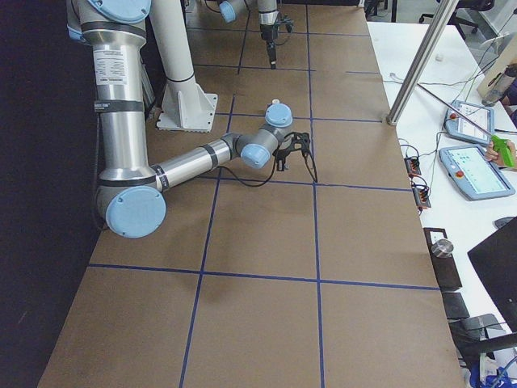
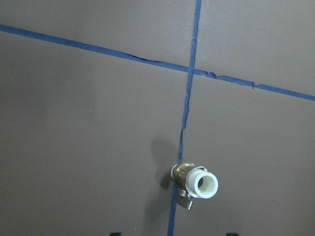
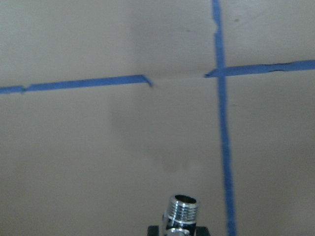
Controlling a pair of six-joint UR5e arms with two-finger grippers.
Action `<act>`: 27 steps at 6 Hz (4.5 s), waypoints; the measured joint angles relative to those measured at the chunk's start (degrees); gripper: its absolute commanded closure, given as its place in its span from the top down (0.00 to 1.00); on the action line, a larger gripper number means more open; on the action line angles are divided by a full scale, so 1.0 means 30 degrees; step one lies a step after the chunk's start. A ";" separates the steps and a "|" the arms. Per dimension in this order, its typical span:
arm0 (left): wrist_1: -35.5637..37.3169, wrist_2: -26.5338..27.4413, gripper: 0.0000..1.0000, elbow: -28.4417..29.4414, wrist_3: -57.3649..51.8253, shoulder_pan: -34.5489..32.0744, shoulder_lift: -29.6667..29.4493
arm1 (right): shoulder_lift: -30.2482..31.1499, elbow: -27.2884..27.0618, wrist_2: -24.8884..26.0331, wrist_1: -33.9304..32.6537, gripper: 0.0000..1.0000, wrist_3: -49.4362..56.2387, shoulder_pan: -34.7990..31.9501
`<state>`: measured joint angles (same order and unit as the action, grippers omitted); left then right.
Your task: Assemble PPR valve and pipe with both arms
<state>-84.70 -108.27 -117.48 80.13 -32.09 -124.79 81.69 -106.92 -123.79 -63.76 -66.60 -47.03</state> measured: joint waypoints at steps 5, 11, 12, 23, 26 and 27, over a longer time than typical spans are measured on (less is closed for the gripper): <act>-0.1080 0.0019 0.78 -0.1610 -0.2899 -0.0165 0.4803 | -0.9012 -0.0440 0.4630 -0.7754 0.00 -0.7681 0.5226; -0.1765 0.0053 0.78 -0.1512 -0.3010 0.0002 0.5607 | -1.1505 0.1711 0.6974 -0.9568 0.00 -0.8354 0.6722; -0.1765 0.0055 0.78 -0.1516 -0.3017 0.0003 0.5596 | -1.1669 0.2089 0.6983 -0.9569 0.00 -0.8267 0.6732; -0.1736 0.0056 0.78 -0.1608 -0.3008 -0.0054 0.5765 | -1.1929 0.3191 0.6920 -0.9384 0.99 -0.8111 0.6761; -0.1726 -0.0007 0.78 -0.1639 -0.3040 -0.0119 0.5770 | -0.9422 -0.0807 0.6384 -0.9387 1.00 -0.8115 0.5598; -0.1713 -0.0062 0.78 -0.1927 -0.3503 -0.0218 0.6178 | -0.7623 -0.2488 0.4639 -0.9351 1.00 -0.7829 0.3885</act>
<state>-89.84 -108.46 -123.26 69.62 -32.75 -106.26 58.82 -114.39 -109.87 -91.82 -90.08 -35.38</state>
